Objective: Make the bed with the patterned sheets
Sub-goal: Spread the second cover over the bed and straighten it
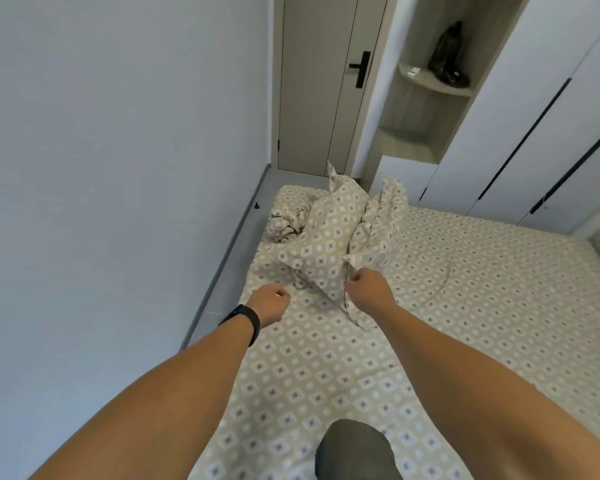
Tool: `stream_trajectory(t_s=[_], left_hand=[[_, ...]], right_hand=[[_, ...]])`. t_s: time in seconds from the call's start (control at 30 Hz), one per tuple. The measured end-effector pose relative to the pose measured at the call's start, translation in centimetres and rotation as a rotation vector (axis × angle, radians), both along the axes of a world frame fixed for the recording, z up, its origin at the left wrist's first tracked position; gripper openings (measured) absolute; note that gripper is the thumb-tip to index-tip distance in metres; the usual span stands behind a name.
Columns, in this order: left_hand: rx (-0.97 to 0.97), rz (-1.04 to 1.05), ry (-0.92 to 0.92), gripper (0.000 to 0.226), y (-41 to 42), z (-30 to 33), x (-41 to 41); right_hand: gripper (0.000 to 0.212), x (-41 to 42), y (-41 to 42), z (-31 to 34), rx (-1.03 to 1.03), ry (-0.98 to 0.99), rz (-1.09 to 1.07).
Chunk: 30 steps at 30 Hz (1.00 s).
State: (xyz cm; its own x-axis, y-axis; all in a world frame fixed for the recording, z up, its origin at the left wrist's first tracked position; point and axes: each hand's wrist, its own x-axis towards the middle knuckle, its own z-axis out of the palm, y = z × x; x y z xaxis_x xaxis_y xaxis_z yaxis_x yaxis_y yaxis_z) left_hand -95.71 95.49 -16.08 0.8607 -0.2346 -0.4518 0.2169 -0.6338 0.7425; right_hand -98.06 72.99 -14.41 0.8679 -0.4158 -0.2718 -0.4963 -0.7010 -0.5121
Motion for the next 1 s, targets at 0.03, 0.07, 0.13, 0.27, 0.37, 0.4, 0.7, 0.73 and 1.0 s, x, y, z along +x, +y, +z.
stream_trajectory(t_s=[0.03, 0.07, 0.13, 0.27, 0.37, 0.4, 0.7, 0.73, 1.0], left_hand=[[0.007, -0.032, -0.005, 0.026, -0.9, -0.1, 1.0], [0.010, -0.051, -0.012, 0.025, -1.7, -0.4, 1.8], [0.021, -0.084, -0.020, 0.021, -3.1, -1.2, 3.6], [0.067, -0.096, -0.050, 0.017, -7.3, -4.8, 9.9], [0.129, -0.096, -0.062, 0.015, -9.8, -7.6, 14.4], [0.146, -0.095, -0.060, 0.017, -10.4, -8.3, 15.5], [0.333, -0.141, 0.025, 0.072, -25.8, -21.3, 33.5], [0.365, -0.166, -0.013, 0.079, -27.3, -22.8, 34.8], [0.511, -0.167, -0.047, 0.115, -32.4, -36.0, 42.9]], right_hand=[[0.011, 1.2, -0.5, -0.4, -0.003, -0.006, -0.028], [0.015, 2.3, -1.1, -0.9, -0.009, -0.015, -0.039], [0.028, 4.6, -2.5, -2.0, -0.034, -0.006, -0.071], [0.046, 11.7, -8.0, -6.0, -0.054, 0.053, -0.187], [0.053, 16.9, -12.1, -9.1, -0.060, 0.118, -0.217], [0.054, 18.3, -13.2, -9.9, -0.075, 0.130, -0.222], [0.103, 34.2, -26.9, -26.8, -0.028, 0.350, -0.117], [0.104, 35.1, -27.5, -28.7, -0.053, 0.351, -0.077], [0.095, 41.3, -28.3, -42.9, -0.121, 0.270, 0.196]])
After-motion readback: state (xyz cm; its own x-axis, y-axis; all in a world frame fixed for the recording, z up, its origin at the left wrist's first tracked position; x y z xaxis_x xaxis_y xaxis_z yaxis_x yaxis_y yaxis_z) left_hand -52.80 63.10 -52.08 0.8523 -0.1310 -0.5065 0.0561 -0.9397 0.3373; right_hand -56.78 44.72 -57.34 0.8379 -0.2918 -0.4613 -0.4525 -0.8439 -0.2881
